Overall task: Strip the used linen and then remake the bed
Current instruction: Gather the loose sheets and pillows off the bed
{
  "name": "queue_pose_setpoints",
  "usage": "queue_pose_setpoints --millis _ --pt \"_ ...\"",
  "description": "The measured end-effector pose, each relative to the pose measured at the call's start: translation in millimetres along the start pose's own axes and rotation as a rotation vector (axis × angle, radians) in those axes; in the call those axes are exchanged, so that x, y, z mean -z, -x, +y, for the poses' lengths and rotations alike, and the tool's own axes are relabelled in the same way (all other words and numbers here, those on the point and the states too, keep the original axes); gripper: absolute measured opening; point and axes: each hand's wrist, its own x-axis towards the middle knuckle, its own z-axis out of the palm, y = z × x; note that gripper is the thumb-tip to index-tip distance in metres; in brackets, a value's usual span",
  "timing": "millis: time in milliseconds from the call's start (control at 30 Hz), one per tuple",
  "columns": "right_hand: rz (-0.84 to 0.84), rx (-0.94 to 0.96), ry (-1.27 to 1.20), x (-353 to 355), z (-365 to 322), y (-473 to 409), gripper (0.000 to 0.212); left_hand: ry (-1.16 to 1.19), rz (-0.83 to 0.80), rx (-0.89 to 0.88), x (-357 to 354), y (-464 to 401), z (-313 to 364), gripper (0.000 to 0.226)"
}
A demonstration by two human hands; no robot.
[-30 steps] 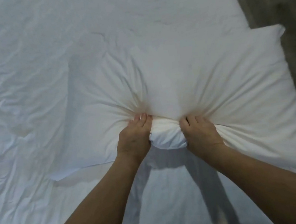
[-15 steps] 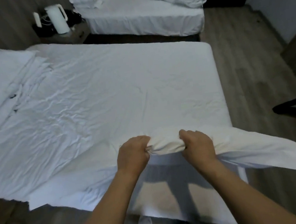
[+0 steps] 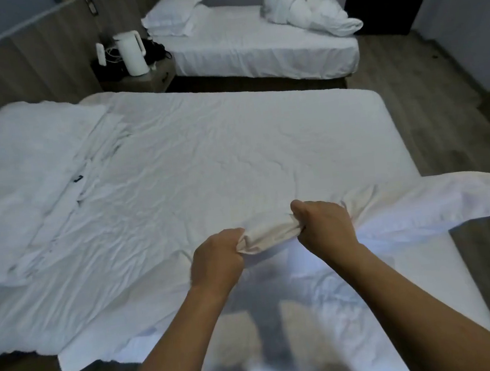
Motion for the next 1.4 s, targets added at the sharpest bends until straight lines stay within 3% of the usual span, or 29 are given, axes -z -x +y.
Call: queue_pose_setpoints --millis 167,367,633,867,1033,1233,1300,1400 --pt "0.050 0.017 -0.014 -12.0 -75.8 -62.2 0.038 -0.003 0.026 0.016 59.6 -26.9 -69.8 0.033" --pt "-0.019 0.147 -0.012 -37.9 -183.1 -147.3 0.025 -0.027 0.107 0.161 126.7 -51.4 -171.3 0.035" --pt "-0.075 0.220 -0.015 -61.2 -364.1 -263.6 0.012 -0.104 0.099 0.193 257.0 -91.0 -327.1 0.014" --pt "-0.080 0.287 -0.046 -45.6 -478.4 -374.4 0.009 -0.159 0.171 0.287 350.1 -157.0 -423.7 0.019" --pt "0.071 0.328 -0.058 -17.8 -570.6 -477.4 0.016 -0.111 0.315 0.346 445.6 -212.7 -486.3 0.023" --pt "0.216 0.358 -0.085 44.6 -697.6 -598.3 0.030 -0.268 0.557 0.298 586.2 -243.5 -538.1 0.015" --pt "0.354 0.401 -0.113 57.6 -729.6 -625.9 0.024 -0.338 0.639 0.287 620.9 -252.3 -553.0 0.006" --pt "0.549 0.511 -0.181 46.8 -758.7 -666.5 0.020 -0.457 0.699 0.279 645.1 -271.1 -573.5 0.012"
